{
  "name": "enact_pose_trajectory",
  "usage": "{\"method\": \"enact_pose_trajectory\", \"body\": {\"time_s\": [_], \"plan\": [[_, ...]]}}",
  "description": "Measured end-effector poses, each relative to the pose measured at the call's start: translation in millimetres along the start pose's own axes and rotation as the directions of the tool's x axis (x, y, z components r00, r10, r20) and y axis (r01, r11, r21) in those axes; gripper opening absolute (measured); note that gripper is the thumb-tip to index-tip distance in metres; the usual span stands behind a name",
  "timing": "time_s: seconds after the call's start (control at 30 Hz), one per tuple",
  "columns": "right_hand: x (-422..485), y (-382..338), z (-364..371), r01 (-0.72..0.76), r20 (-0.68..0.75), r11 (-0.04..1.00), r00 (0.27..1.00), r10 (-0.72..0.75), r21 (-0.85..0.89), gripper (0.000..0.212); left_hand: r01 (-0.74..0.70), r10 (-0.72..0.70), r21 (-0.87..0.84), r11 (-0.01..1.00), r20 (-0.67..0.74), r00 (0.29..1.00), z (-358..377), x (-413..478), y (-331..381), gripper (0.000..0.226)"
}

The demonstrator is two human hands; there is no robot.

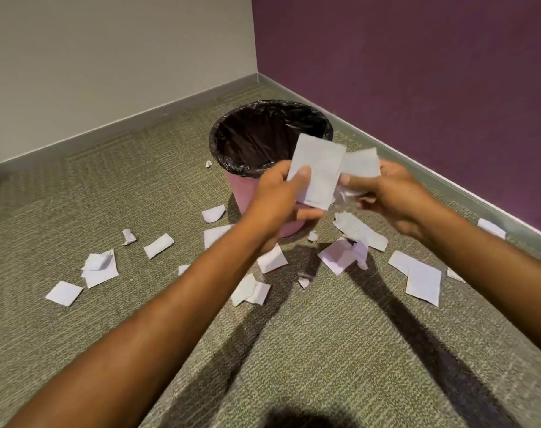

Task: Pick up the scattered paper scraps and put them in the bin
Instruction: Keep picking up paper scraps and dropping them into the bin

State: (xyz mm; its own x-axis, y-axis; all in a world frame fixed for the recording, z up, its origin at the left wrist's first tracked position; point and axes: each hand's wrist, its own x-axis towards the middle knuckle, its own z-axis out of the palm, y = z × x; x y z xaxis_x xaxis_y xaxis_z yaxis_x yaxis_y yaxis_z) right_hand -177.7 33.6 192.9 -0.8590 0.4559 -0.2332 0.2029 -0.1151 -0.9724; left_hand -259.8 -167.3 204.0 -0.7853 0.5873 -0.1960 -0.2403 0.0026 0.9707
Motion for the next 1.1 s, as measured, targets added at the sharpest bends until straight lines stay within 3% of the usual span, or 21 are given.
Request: {"method": "enact_pose_trajectory", "body": {"time_s": [0.17, 0.27, 0.4, 0.57, 0.8, 0.93, 1.1], "plan": [[27.4, -46.7, 29.9, 0.055, -0.017, 0.981, 0.998, -0.053, 0.186, 0.029, -0.009, -0.014, -0.152, 0.988, -0.149, 0.989, -7.8, 24.7, 41.7, 0.020], [44.7, -60.9, 51.5, 0.023, -0.022, 0.973, 1.000, -0.018, 0.231, 0.032, 0.043, -0.088, -0.239, 0.970, -0.181, 0.980, -16.6, 36.1, 52.7, 0.020], [56.7, -64.4, 68.6, -0.045, 0.005, 0.967, 0.999, 0.045, 0.251, 0.010, 0.089, -0.151, -0.302, 0.949, -0.189, 0.970, -23.2, 39.0, 56.1, 0.027], [59.2, -61.9, 72.2, -0.049, 0.006, 0.984, 0.999, 0.049, 0.169, 0.009, 0.112, -0.172, -0.353, 0.929, -0.144, 0.975, -29.8, 39.6, 55.8, 0.047], [55.5, -55.1, 65.4, -0.012, 0.005, 0.989, 1.000, 0.011, 0.145, 0.042, 0.086, -0.142, -0.316, 0.945, -0.158, 0.977, -35.5, 41.3, 51.2, 0.035], [53.1, -48.0, 58.0, 0.007, -0.004, 0.989, 1.000, -0.007, 0.149, 0.040, 0.096, -0.129, -0.268, 0.959, -0.110, 0.986, -30.0, 37.2, 42.0, 0.021], [47.4, -28.0, 35.3, 0.015, -0.032, 0.991, 0.999, -0.011, 0.133, 0.034, 0.130, -0.134, -0.098, 0.987, -0.035, 0.990, -12.8, 33.7, 16.3, 0.021]]}}
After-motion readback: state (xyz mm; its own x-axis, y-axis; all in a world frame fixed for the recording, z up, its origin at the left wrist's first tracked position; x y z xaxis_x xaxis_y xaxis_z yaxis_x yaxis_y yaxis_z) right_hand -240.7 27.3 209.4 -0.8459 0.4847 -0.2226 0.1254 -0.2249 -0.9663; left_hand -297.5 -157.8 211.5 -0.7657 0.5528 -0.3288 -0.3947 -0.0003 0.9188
